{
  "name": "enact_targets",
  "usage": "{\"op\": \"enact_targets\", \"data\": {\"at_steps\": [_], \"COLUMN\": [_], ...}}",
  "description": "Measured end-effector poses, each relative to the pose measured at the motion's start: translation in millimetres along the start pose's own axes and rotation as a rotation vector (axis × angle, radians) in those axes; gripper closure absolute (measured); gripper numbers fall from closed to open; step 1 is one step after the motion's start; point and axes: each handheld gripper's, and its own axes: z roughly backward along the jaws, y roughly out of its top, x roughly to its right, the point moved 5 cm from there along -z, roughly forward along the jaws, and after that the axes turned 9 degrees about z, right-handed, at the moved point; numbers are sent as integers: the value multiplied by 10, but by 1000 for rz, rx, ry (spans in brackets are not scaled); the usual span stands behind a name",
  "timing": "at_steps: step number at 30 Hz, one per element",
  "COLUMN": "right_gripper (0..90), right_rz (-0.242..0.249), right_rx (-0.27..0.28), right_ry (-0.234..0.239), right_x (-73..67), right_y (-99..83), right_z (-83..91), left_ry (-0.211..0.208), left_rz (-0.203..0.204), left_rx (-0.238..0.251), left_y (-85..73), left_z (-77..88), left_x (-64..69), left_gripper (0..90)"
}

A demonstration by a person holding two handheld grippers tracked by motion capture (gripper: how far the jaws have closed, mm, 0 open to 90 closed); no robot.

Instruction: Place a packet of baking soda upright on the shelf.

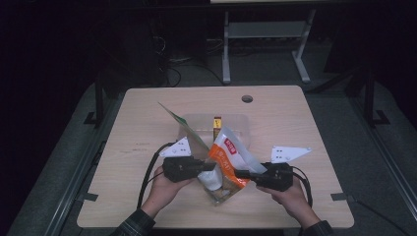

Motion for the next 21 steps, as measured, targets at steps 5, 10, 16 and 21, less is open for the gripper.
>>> {"op": "enact_targets", "data": {"at_steps": [5, 10, 16, 21], "right_gripper": [900, 900, 900, 900], "right_rz": [10, -17, -14, 7], "right_rx": [43, 74, 93, 81], "right_ry": [-7, 44, 49, 22], "right_x": [5, -26, -18, 42], "right_y": [65, 110, 168, 222], "right_z": [63, 65, 107, 215], "left_ry": [4, 50, 85, 98], "left_rz": [-12, -18, -28, -52], "left_rx": [-17, -34, -66, -127], "left_y": [-13, -26, -74, -218], "left_z": [-20, -40, 28, 150], "left_x": [-10, -34, -34, -28], "left_gripper": [858, 687, 419, 314]}}
